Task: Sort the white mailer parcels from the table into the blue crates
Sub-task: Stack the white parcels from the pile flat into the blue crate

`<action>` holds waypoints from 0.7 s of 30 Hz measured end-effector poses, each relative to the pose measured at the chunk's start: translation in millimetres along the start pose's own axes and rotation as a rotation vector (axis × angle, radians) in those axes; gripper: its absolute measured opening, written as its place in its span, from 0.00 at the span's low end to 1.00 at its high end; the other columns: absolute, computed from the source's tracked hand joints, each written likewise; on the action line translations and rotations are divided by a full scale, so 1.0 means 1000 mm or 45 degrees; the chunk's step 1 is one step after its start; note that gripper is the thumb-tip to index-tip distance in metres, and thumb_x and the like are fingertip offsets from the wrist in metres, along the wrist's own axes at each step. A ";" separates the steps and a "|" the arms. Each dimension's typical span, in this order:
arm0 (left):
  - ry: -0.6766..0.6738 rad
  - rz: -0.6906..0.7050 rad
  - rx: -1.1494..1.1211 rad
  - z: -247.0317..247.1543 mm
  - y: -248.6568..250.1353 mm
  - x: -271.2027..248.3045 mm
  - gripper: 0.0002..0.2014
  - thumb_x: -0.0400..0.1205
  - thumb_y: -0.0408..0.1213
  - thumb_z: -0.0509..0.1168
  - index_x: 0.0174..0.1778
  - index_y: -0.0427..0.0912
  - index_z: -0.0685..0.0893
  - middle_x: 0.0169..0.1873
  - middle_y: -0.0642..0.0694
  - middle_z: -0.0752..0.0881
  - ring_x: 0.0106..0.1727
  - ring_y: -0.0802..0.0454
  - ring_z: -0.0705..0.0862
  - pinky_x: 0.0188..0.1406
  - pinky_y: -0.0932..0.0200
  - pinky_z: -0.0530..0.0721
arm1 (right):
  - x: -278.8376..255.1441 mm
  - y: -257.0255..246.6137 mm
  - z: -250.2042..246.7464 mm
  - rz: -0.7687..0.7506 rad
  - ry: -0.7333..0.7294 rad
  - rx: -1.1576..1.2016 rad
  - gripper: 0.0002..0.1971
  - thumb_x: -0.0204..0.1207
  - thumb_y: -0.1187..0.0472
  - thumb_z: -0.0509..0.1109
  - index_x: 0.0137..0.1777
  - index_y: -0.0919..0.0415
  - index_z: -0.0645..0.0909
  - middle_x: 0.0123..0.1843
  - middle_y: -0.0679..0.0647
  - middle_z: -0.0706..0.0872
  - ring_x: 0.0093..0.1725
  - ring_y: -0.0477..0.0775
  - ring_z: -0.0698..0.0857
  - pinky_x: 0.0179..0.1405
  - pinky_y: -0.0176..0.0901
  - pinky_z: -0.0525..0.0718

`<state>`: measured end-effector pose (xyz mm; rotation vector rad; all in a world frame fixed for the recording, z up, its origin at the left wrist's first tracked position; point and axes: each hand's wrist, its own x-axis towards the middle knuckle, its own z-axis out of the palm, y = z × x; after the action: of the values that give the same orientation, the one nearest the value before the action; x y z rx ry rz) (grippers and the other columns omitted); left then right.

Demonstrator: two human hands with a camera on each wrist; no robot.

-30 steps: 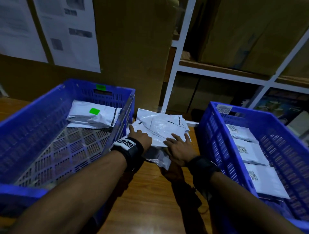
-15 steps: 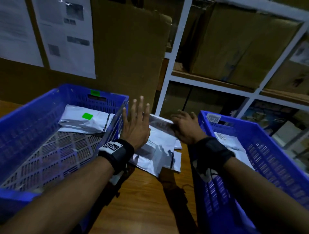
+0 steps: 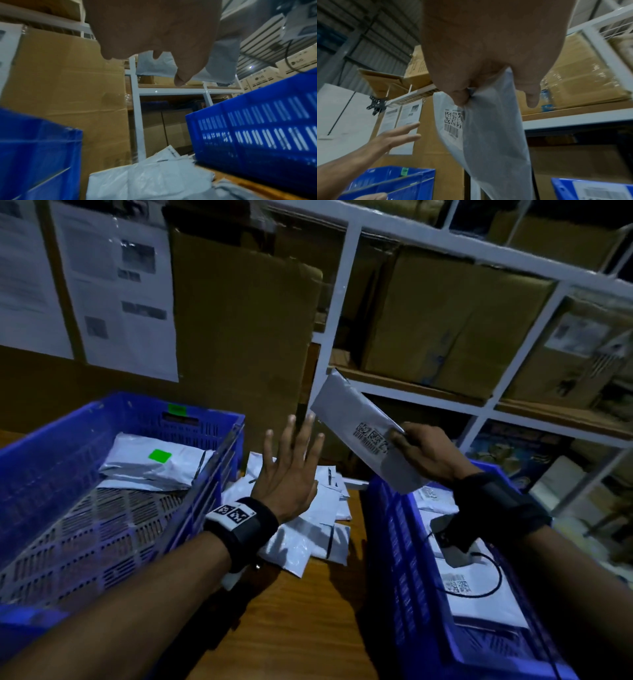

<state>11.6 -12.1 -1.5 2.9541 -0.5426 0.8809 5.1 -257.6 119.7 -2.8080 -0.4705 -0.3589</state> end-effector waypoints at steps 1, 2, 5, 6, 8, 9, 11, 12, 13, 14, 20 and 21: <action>-0.052 0.000 0.000 -0.006 0.009 0.005 0.42 0.81 0.49 0.64 0.88 0.42 0.50 0.85 0.35 0.31 0.84 0.29 0.31 0.80 0.23 0.44 | -0.005 0.006 -0.003 0.007 0.016 0.008 0.17 0.87 0.49 0.58 0.45 0.58 0.81 0.46 0.59 0.87 0.46 0.62 0.84 0.45 0.60 0.83; -0.089 0.001 -0.003 -0.012 0.020 0.010 0.41 0.83 0.50 0.62 0.88 0.44 0.49 0.84 0.35 0.28 0.83 0.28 0.28 0.80 0.23 0.42 | -0.011 0.013 -0.007 0.004 0.034 0.015 0.16 0.87 0.50 0.58 0.43 0.57 0.80 0.45 0.60 0.86 0.46 0.63 0.84 0.45 0.61 0.83; -0.152 0.008 0.011 -0.030 0.055 0.025 0.37 0.84 0.52 0.60 0.87 0.44 0.54 0.85 0.34 0.33 0.83 0.24 0.31 0.79 0.22 0.39 | -0.028 0.036 -0.014 0.003 0.076 -0.009 0.16 0.88 0.50 0.58 0.36 0.49 0.73 0.41 0.56 0.83 0.42 0.60 0.82 0.40 0.54 0.78; -0.159 0.016 0.016 -0.035 0.068 0.031 0.36 0.84 0.53 0.60 0.86 0.44 0.55 0.86 0.34 0.37 0.84 0.24 0.34 0.78 0.21 0.39 | -0.036 0.045 -0.016 0.002 0.106 -0.016 0.17 0.88 0.50 0.58 0.35 0.49 0.71 0.40 0.55 0.82 0.42 0.60 0.81 0.40 0.54 0.78; -0.177 0.050 0.006 -0.048 0.101 0.043 0.37 0.85 0.53 0.60 0.86 0.43 0.55 0.87 0.34 0.43 0.85 0.24 0.39 0.79 0.20 0.40 | -0.054 0.065 -0.020 0.001 0.179 -0.015 0.17 0.86 0.48 0.56 0.36 0.51 0.71 0.38 0.54 0.81 0.41 0.62 0.82 0.40 0.58 0.80; -0.195 0.062 -0.010 -0.054 0.121 0.049 0.36 0.85 0.53 0.59 0.86 0.43 0.54 0.87 0.35 0.44 0.85 0.25 0.40 0.78 0.20 0.41 | -0.064 0.077 -0.023 0.009 0.199 -0.010 0.18 0.85 0.45 0.54 0.36 0.52 0.72 0.37 0.55 0.81 0.41 0.63 0.82 0.41 0.60 0.80; -0.226 0.057 -0.027 -0.068 0.158 0.063 0.35 0.86 0.53 0.57 0.87 0.43 0.54 0.87 0.35 0.45 0.85 0.26 0.41 0.78 0.19 0.39 | -0.080 0.098 -0.024 0.030 0.235 -0.010 0.23 0.81 0.39 0.49 0.37 0.55 0.74 0.37 0.57 0.82 0.41 0.65 0.83 0.40 0.62 0.80; -0.247 0.053 -0.031 -0.075 0.180 0.070 0.35 0.87 0.54 0.56 0.87 0.44 0.54 0.87 0.35 0.45 0.85 0.26 0.41 0.78 0.19 0.38 | -0.090 0.111 -0.027 0.040 0.259 -0.006 0.25 0.80 0.37 0.47 0.36 0.56 0.74 0.36 0.59 0.83 0.41 0.66 0.82 0.40 0.62 0.80; -0.272 0.046 -0.052 -0.079 0.199 0.076 0.35 0.87 0.56 0.55 0.87 0.44 0.55 0.87 0.36 0.45 0.85 0.26 0.41 0.78 0.20 0.37 | -0.098 0.121 -0.028 0.040 0.277 -0.006 0.26 0.79 0.36 0.45 0.36 0.55 0.73 0.36 0.60 0.83 0.40 0.67 0.82 0.39 0.62 0.80; -0.304 0.028 -0.084 -0.082 0.220 0.082 0.35 0.87 0.59 0.52 0.87 0.46 0.55 0.87 0.36 0.46 0.86 0.27 0.41 0.78 0.20 0.37 | -0.108 0.133 -0.031 0.042 0.297 -0.007 0.25 0.79 0.37 0.44 0.36 0.54 0.72 0.36 0.61 0.83 0.41 0.68 0.82 0.38 0.62 0.80; -0.541 -0.262 -0.355 -0.079 0.301 0.090 0.43 0.82 0.73 0.35 0.81 0.49 0.72 0.85 0.37 0.61 0.85 0.27 0.48 0.79 0.22 0.41 | -0.146 0.166 -0.033 0.023 0.272 0.041 0.27 0.68 0.46 0.45 0.49 0.57 0.83 0.48 0.62 0.88 0.50 0.69 0.85 0.49 0.64 0.81; -0.564 -0.302 -0.376 -0.075 0.309 0.090 0.43 0.82 0.73 0.34 0.77 0.49 0.77 0.84 0.36 0.64 0.85 0.27 0.49 0.79 0.22 0.42 | -0.149 0.168 -0.031 0.042 0.270 0.037 0.26 0.69 0.47 0.46 0.49 0.58 0.83 0.47 0.62 0.87 0.50 0.69 0.85 0.49 0.63 0.81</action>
<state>-59.8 -324.0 82.5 2.8484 -0.2831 0.1083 -79.3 -461.7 68.4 -2.7063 -0.3780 -0.6296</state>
